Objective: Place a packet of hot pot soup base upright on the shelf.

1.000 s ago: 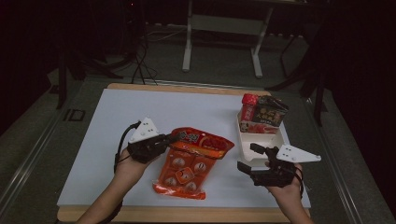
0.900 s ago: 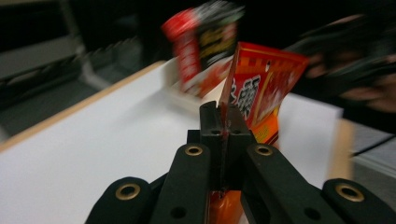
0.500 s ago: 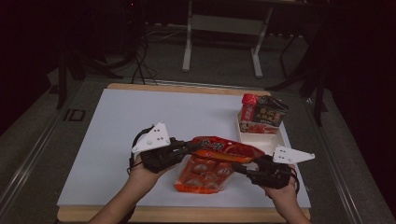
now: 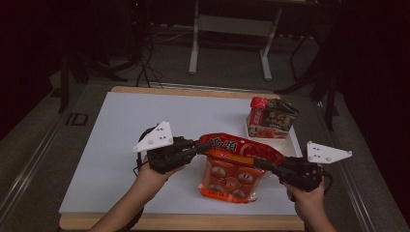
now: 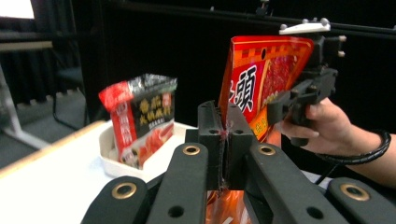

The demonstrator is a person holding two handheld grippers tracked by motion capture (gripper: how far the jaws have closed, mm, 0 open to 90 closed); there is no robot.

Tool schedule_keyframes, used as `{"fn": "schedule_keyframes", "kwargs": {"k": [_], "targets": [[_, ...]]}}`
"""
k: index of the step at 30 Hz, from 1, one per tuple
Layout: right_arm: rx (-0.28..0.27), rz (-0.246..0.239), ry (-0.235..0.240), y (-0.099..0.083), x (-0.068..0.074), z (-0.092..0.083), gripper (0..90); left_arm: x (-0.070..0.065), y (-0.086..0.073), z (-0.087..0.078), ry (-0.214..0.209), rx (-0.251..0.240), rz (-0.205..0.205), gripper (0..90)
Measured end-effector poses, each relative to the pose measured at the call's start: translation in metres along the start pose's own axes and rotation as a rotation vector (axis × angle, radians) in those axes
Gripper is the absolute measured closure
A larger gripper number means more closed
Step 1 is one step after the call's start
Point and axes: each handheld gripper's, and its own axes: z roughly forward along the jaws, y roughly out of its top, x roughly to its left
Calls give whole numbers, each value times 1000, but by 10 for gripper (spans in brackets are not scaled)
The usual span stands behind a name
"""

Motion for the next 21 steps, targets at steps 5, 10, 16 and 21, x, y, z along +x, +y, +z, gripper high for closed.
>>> {"fn": "schedule_keyframes", "kwargs": {"k": [5,10,16,21], "targets": [[-18,-19,-32,15,-1,-6,900,0,-2,-9,24,11,-73,557],[-65,-16,-72,30,-13,-20,900,7,-22,-19,35,48,-146,326],[-117,-40,-128,49,-25,-40,900,9,-56,-31,92,50,-186,20],[-126,-82,-210,63,-34,-57,900,9,-83,-39,141,120,-189,19]]}}
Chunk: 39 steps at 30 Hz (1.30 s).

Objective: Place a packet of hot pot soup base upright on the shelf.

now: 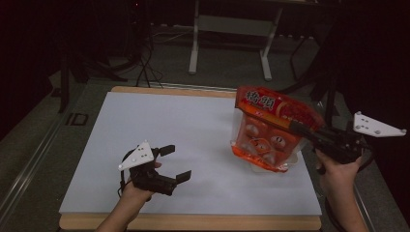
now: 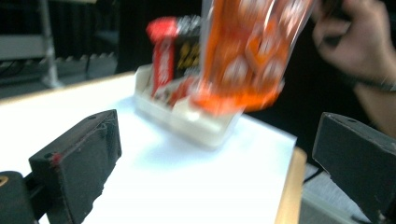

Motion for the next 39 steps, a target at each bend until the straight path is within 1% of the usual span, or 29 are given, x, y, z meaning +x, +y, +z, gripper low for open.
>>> {"fn": "schedule_keyframes", "kwargs": {"k": [3,4,7,8,9,11,13,14,15,19,20,22,23,25,27,29,30,31,32,33,34,35,36,37,39], "targets": [[7,-3,-36,2,-9,-7,900,2,-17,-3,23,33,-10,20],[12,-3,-44,1,-12,-9,900,3,-22,-5,36,51,-5,20],[30,-2,-86,-5,-21,-15,900,4,-36,-12,54,52,-4,19],[36,-1,-101,-8,-24,-17,900,4,-40,-15,58,61,-8,19],[43,3,-110,-11,-27,-18,900,5,-43,-17,58,56,-12,20],[54,8,-132,-18,-33,-20,900,5,-47,-22,71,47,-19,19],[56,10,-135,-20,-35,-20,900,6,-48,-24,73,46,-24,19],[55,26,-150,-26,-44,-20,900,6,-51,-26,76,34,-34,19],[55,26,-154,-27,-47,-19,900,7,-54,-27,79,29,-35,19],[55,21,-163,-27,-53,-15,900,7,-55,-26,79,36,-40,19],[55,21,-163,-27,-53,-15,900,8,-56,-25,73,35,-43,19],[55,20,-159,-28,-59,-8,900,8,-57,-24,70,36,-40,19],[56,22,-156,-30,-61,-5,900,8,-58,-24,69,31,-38,19],[70,22,-166,-35,-66,0,900,8,-59,-23,69,36,-37,19],[72,46,-156,-41,-70,4,900,8,-60,-23,66,37,-45,19],[83,45,-175,-44,-71,6,900,8,-60,-23,69,38,-41,19],[80,57,-173,-46,-72,5,900,8,-61,-24,68,35,-45,19],[80,57,-173,-46,-72,5,900,8,-61,-24,68,35,-45,19],[79,70,-169,-49,-74,5,900,9,-61,-24,72,37,-50,19],[92,79,-183,-55,-75,4,900,10,-61,-24,72,34,-56,19],[92,86,-183,-58,-76,3,900,10,-62,-24,70,33,-60,19],[93,103,-186,-62,-78,3,900,10,-62,-23,68,34,-64,19],[93,103,-186,-62,-78,3,900,10,-62,-23,68,34,-64,19],[99,139,-188,-72,-82,1,900,10,-63,-23,71,37,-61,19],[105,169,-192,-82,-86,2,900,11,-64,-23,71,39,-67,19]]}}
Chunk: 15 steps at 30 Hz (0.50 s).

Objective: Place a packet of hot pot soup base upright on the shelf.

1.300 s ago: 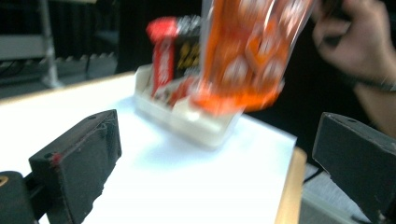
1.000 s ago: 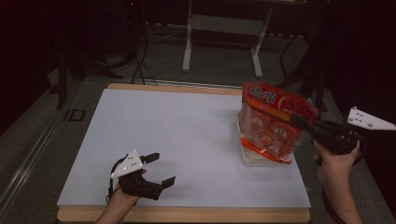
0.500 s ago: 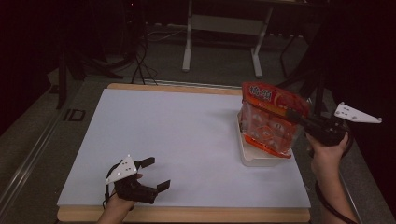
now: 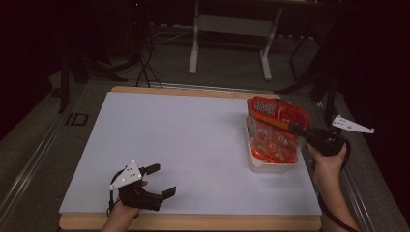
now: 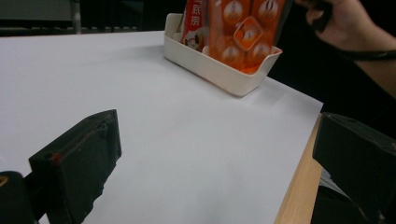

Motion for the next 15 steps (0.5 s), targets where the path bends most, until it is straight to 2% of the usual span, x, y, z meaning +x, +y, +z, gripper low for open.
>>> {"fn": "schedule_keyframes", "kwargs": {"k": [1,2,5,9,10,12,14,15], "targets": [[0,34,28,-8,-4,3,900,0,0,0,2,3,1,19],[3,47,30,-12,-5,5,900,1,-1,0,3,2,0,19],[11,54,39,-21,-5,7,900,1,-2,1,3,4,-10,19],[-3,80,-2,-26,-8,0,893,2,-3,1,4,4,-12,19],[2,77,-15,-25,-8,0,849,2,-3,1,3,4,-16,19],[2,63,-63,-21,-4,0,590,2,-2,1,4,3,-11,19],[-20,40,-94,-16,2,-3,536,1,-2,0,5,3,-9,19],[-25,25,-117,-12,6,-5,478,1,-2,0,4,1,-9,19]]}}
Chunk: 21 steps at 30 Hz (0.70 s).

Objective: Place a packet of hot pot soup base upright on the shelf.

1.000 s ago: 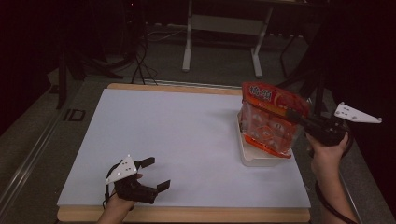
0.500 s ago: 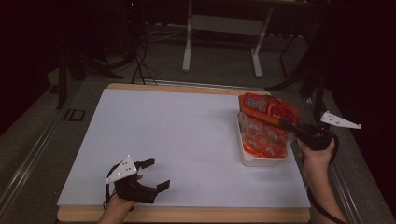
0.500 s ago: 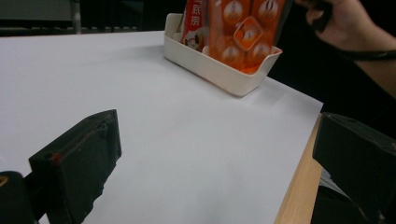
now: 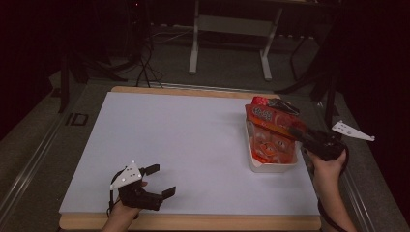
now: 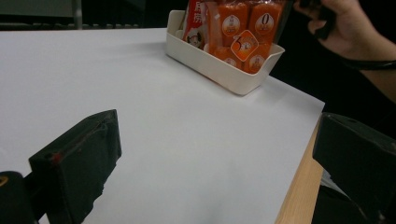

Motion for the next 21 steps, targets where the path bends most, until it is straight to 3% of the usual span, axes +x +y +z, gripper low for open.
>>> {"fn": "schedule_keyframes", "kwargs": {"k": [5,7,8,10,13,14,18,21], "targets": [[-42,-35,-11,13,18,-13,357,0,-1,0,0,1,0,19],[-51,-41,-17,15,22,-17,357,0,-1,0,0,1,0,19],[-57,-53,-29,17,31,-24,236,-2,-1,-2,3,3,11,19],[-39,-67,-73,18,40,-30,220,-2,-2,-3,4,1,12,19],[-36,-85,-81,17,49,-38,204,-1,-2,-4,7,-1,13,19],[-29,-80,-81,11,57,-45,142,-1,-2,-4,8,-4,7,19],[-28,-79,-76,-4,70,-47,137,-1,-1,-3,6,-2,12,19],[-27,-9,-51,-16,74,-44,140,-2,-2,-3,11,-2,23,19]]}}
